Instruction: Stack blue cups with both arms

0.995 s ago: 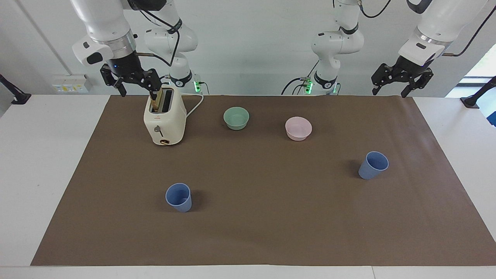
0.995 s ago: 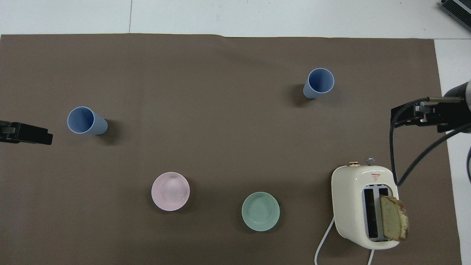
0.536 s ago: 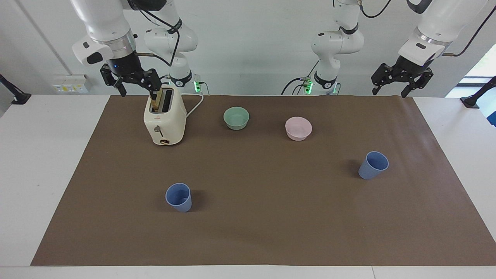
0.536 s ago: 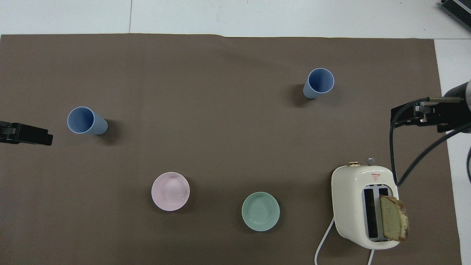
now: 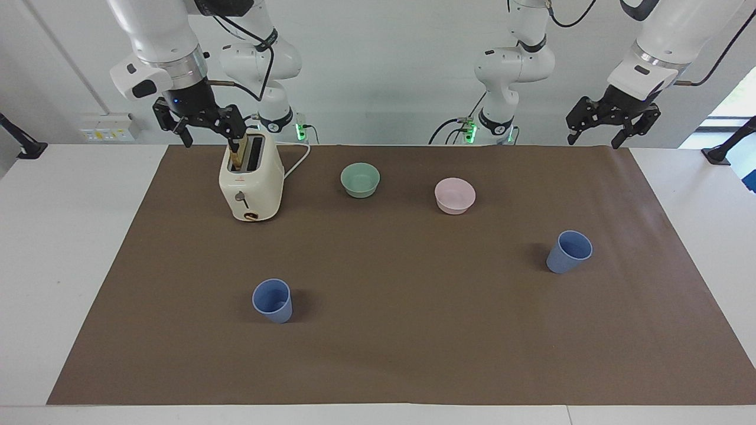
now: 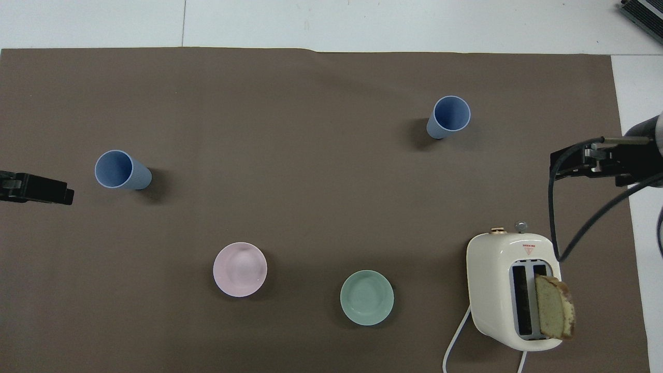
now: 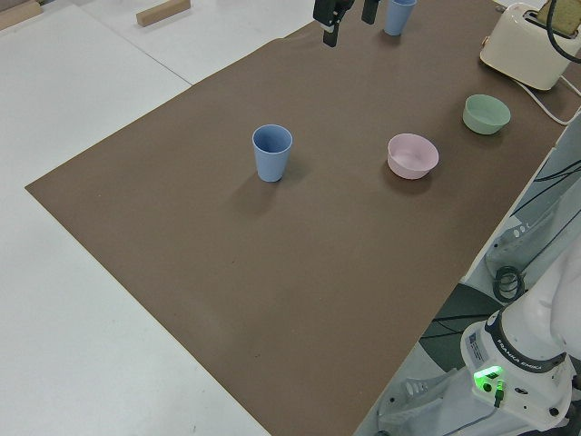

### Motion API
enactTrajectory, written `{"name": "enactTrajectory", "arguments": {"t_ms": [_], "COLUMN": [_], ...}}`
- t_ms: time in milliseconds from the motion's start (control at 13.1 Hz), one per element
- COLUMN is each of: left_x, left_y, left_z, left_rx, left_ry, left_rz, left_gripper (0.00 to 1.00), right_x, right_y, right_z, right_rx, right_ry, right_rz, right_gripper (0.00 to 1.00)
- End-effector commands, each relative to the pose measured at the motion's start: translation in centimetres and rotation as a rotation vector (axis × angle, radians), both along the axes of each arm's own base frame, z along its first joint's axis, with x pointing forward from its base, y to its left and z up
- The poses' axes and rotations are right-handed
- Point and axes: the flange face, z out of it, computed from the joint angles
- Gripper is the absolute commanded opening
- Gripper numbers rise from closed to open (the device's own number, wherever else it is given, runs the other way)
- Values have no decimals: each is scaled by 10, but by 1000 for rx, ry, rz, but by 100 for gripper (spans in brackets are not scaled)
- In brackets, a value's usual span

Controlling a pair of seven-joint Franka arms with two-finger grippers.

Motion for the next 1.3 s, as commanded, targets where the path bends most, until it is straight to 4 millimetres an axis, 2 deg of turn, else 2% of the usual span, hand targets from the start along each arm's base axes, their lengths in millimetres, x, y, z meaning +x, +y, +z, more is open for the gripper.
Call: {"name": "enactTrajectory", "arguments": {"t_ms": [0, 1225], "left_x": [-4, -3], "left_y": [4, 11], "left_z": [6, 6], "left_rx": [4, 2], "left_ry": [-5, -7], "left_rz": [-9, 4], "left_gripper": [100, 100], "right_x": [-2, -2], "right_y": [-2, -8], "right_z": [1, 1], "right_rx": [-4, -6], "right_ry": [-5, -6], "right_rz": [-11, -10], "right_gripper": [100, 100]}}
